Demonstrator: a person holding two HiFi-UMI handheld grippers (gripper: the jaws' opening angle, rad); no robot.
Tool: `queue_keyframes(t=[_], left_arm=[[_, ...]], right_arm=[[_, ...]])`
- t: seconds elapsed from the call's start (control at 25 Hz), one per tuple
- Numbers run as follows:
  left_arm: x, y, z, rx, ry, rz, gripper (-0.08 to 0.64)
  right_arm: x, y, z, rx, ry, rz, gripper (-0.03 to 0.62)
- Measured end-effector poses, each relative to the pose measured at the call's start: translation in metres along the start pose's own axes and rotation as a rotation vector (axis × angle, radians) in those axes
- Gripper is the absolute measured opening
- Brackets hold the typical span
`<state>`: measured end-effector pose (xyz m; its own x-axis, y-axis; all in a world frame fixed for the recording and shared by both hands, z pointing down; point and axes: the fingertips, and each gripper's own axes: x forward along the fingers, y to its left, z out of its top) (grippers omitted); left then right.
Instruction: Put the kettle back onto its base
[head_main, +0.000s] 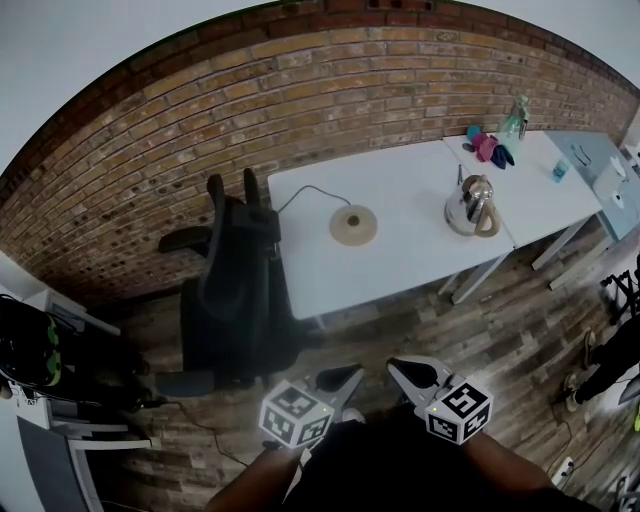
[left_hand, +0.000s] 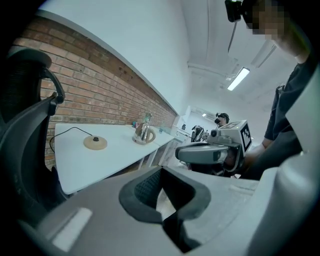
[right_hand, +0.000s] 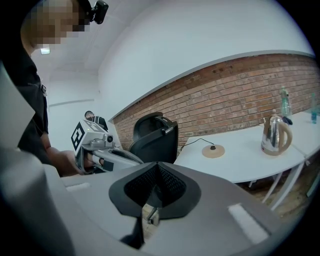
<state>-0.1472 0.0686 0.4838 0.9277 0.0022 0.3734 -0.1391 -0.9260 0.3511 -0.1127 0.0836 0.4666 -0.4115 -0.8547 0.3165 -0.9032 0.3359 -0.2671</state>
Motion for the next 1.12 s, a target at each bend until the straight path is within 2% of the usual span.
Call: queue_keyframes(t=[0.28,0.68,0.92,1.12], left_arm=[[-0.007,0.014,0.003,-0.007,-0.025,0.009,0.000],[0.005,0.026,0.010,-0.025,-0.037,0.052,0.000],[0.020,0.044,0.020,-0.031,-0.024,0.100,0.000],[0.050,0.057,0.038,-0.031,-0.011,0.106,0.000]], right_arm=[[0.010,0.001,0.002,-0.017,0.021,-0.004,0.026],[0.032,-0.017,0.017,-0.039,0.024,0.054,0.026],[0.047,-0.044,0.031,-0.050,0.019,0.093,0.026],[0.055,-0.084,0.048,-0.052,0.009,0.088,0.026]])
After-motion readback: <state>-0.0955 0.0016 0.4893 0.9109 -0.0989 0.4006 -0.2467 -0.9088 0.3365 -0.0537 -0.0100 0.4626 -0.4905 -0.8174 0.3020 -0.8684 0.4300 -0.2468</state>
